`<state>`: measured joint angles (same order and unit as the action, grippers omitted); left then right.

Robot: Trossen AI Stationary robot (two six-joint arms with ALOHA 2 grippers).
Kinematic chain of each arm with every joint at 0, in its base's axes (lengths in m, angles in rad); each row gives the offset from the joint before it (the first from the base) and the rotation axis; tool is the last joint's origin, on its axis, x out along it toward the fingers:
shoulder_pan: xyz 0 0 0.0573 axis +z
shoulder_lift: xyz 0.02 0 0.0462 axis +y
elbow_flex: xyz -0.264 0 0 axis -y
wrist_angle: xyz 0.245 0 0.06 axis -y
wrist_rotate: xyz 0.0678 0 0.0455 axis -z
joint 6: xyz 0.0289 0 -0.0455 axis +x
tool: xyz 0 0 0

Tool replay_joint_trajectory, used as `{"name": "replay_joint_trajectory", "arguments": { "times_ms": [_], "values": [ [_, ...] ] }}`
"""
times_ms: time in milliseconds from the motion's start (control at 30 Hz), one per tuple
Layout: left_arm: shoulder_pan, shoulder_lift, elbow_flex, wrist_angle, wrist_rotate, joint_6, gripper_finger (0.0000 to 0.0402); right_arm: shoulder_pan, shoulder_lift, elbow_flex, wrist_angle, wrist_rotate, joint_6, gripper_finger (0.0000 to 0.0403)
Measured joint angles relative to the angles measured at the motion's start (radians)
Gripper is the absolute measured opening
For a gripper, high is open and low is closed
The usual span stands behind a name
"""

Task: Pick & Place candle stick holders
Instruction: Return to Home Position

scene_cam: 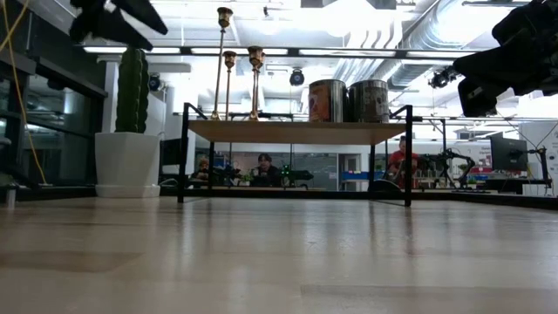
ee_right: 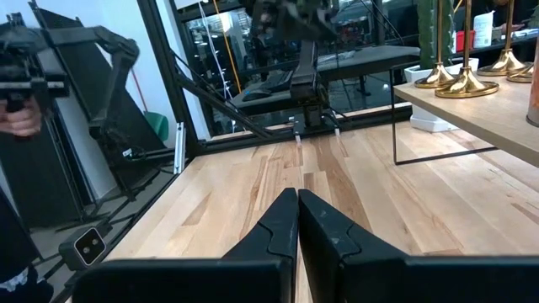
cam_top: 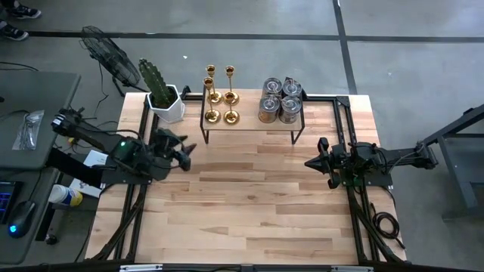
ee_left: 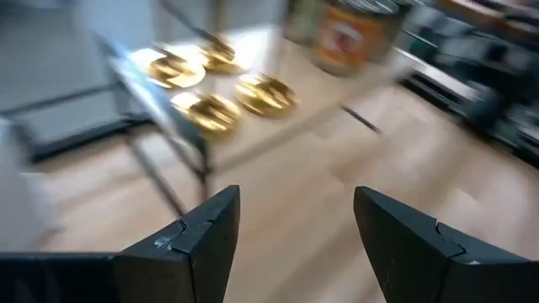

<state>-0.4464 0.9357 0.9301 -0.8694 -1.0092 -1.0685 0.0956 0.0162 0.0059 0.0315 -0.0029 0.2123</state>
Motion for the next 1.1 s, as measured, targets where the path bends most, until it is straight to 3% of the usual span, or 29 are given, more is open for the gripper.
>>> {"name": "replay_joint_trajectory", "arguments": {
  "times_ms": [300,433,567,800,1100],
  "values": [
    [0.001,-0.225,-0.389,0.723,0.370,0.547,0.0228,0.000,0.000,0.000,0.000,0.000,0.000,0.0004],
    [0.008,-0.250,-0.509,1.010,0.437,0.680,0.0228,0.000,0.000,0.000,0.000,0.000,0.000,0.0004],
    [0.082,-0.249,-0.590,1.216,0.556,0.730,0.0227,0.000,0.000,0.000,0.000,0.000,0.000,0.0004],
    [0.237,-0.302,-0.638,1.286,0.760,0.750,0.0195,0.000,0.000,0.000,0.000,0.000,0.000,0.0004],
    [0.257,-0.476,-0.768,1.253,0.793,0.703,0.0107,0.000,0.000,0.000,0.000,0.000,0.000,0.0004]
  ]
}}
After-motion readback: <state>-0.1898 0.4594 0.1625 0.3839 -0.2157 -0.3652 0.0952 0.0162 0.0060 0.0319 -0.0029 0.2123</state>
